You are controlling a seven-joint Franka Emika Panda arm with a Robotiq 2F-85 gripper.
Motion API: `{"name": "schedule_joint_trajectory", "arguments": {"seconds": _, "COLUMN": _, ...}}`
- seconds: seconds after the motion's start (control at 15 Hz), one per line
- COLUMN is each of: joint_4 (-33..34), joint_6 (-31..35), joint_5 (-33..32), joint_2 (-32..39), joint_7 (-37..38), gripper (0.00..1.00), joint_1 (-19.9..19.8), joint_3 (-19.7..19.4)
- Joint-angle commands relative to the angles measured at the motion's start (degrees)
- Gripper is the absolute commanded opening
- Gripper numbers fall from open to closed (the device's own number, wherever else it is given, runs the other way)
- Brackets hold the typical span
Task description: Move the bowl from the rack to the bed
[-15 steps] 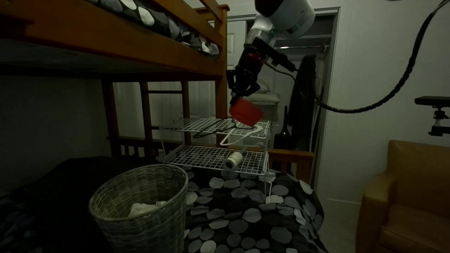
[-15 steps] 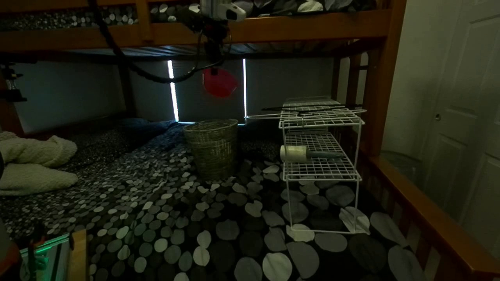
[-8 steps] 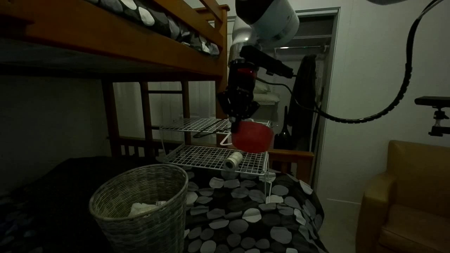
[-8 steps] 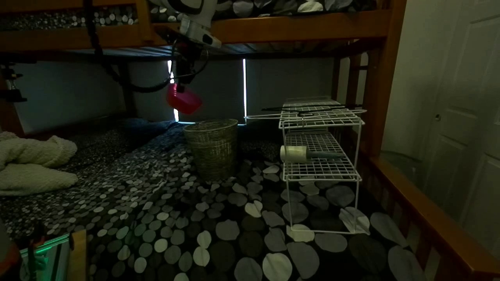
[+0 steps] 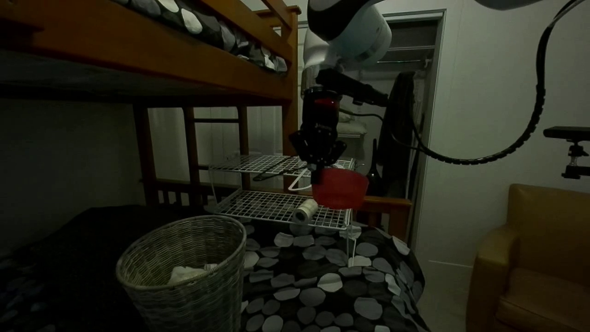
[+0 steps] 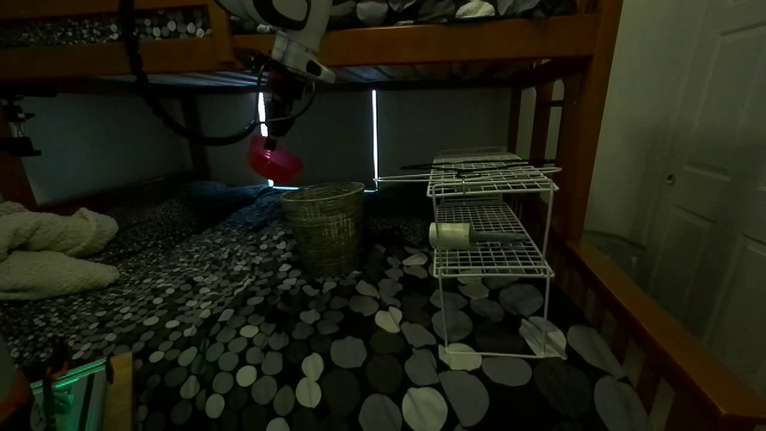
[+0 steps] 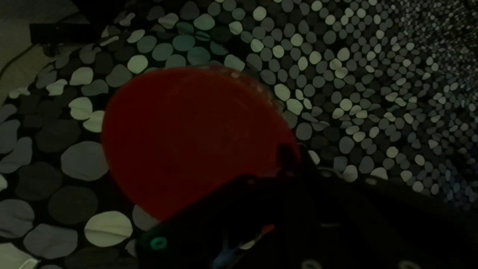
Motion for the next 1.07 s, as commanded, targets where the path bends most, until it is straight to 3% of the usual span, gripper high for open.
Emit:
{"name": "schedule_joint_trajectory", "arguments": {"seconds": 0.0, "joint_4": -3.2, "joint_6": 3.1, "joint_5": -5.7, "joint_2": -0.9, "joint_7": -3.8, "gripper": 0.01, "joint_1": 3.2, "joint_3": 2.6}}
{"name": "schedule_joint_trajectory", "arguments": {"seconds": 0.33, "joint_4": -8.7, "joint_6": 6.4, "joint_5": -11.9, "joint_2": -1.0, "joint_7": -9.2, "gripper": 0.01, "joint_1": 7.8, "joint_3": 6.9}}
{"name": "schedule_joint_trajectory", "arguments": {"seconds": 0.53, "joint_4": -16.2, "joint_6": 11.8, "joint_5": -14.4, "joint_2": -4.2, "joint_7": -14.8, "gripper": 0.01, "joint_1": 9.7, "joint_3": 8.3}}
{"name": "schedule_joint_trajectory", "arguments": {"seconds": 0.67, "joint_4": -21.3, "joint_6": 17.8, "joint_5": -15.1, "joint_2": -5.8, "joint_7": -18.8, "gripper": 0.01, "joint_1": 10.7, "joint_3": 8.9}}
{"name": "schedule_joint_trajectory", "arguments": {"seconds": 0.73, "joint_4": -24.3, "joint_6": 24.1, "joint_5": -12.2, "joint_2": -6.1, "joint_7": -20.6, "gripper": 0.01, "joint_1": 10.6, "joint_3": 8.2}}
{"name": "schedule_joint_trajectory", "arguments": {"seconds": 0.8, "joint_4": -17.4, "joint_6": 17.2, "joint_5": -13.5, "joint_2": -2.2, "joint_7": -16.8, "gripper": 0.03, "joint_1": 10.6, "joint_3": 8.5}}
{"name": "schedule_joint_trajectory", "arguments": {"seconds": 1.0, "joint_4": -21.9, "joint_6": 22.9, "joint_5": -13.4, "joint_2": -3.4, "joint_7": -18.9, "gripper": 0.03, "joint_1": 10.7, "joint_3": 8.4}}
